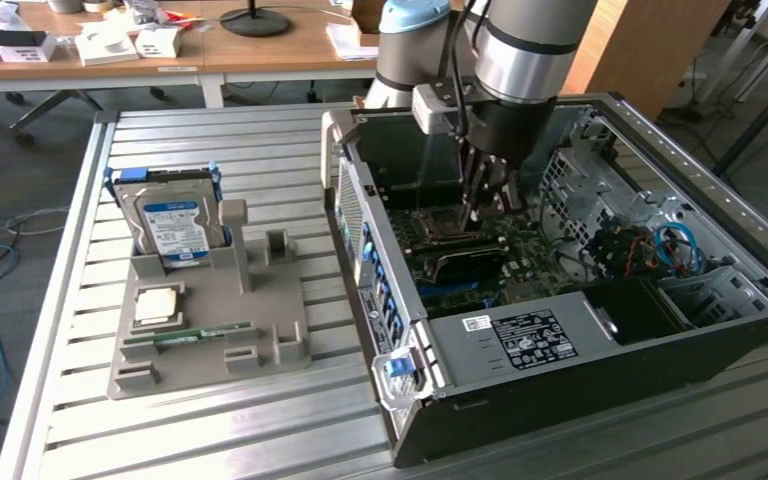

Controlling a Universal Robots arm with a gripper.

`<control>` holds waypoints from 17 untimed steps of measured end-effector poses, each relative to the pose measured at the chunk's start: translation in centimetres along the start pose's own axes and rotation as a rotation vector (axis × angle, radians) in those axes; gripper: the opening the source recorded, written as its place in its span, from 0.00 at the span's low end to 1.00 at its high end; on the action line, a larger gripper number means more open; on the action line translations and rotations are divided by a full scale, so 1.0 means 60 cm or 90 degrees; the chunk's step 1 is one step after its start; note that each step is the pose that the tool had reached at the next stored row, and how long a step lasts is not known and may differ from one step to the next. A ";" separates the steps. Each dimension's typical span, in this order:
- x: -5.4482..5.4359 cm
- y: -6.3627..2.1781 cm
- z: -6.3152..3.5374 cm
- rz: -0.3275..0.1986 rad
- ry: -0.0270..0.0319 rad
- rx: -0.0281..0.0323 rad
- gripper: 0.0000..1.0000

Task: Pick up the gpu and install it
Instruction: 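Press down on the gpu until it lock into place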

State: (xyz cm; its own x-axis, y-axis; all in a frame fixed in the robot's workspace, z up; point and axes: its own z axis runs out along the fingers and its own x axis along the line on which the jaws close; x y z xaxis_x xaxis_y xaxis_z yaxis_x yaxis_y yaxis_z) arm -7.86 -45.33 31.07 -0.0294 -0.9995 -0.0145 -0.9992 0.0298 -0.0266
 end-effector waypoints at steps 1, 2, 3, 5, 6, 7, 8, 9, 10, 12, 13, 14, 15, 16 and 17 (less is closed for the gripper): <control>0.000 0.000 0.002 0.000 -0.0001 0.0000 0.11; 0.000 0.000 0.003 0.000 -0.0001 0.0000 0.11; 0.000 0.000 0.004 0.000 0.0000 0.0000 0.11; 0.000 0.000 0.004 0.000 0.0001 0.0000 0.11; 0.000 0.000 0.004 0.000 0.0000 -0.0001 0.11; 0.000 0.000 0.004 0.000 0.0001 0.0000 0.11; -0.001 0.002 0.004 0.000 0.0000 0.0000 0.11; -0.002 0.004 0.004 0.000 -0.0001 0.0001 0.11; -0.004 0.006 0.005 0.000 -0.0001 0.0001 0.11; -0.007 0.010 0.005 0.000 -0.0001 0.0001 0.11; -0.008 0.011 0.005 0.000 -0.0001 0.0001 0.11; -0.008 0.011 0.005 0.000 0.0000 0.0000 0.11; -0.008 0.011 0.005 0.000 0.0001 0.0000 0.11; -0.008 0.012 0.007 0.000 0.0000 0.0001 0.11; -0.008 0.012 0.009 0.000 0.0000 0.0001 0.11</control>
State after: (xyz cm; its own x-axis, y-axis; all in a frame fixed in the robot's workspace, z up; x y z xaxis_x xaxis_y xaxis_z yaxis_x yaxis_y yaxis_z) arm -8.58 -44.84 30.51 -0.0296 -0.9995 -0.0145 -0.9992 0.0300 -0.0267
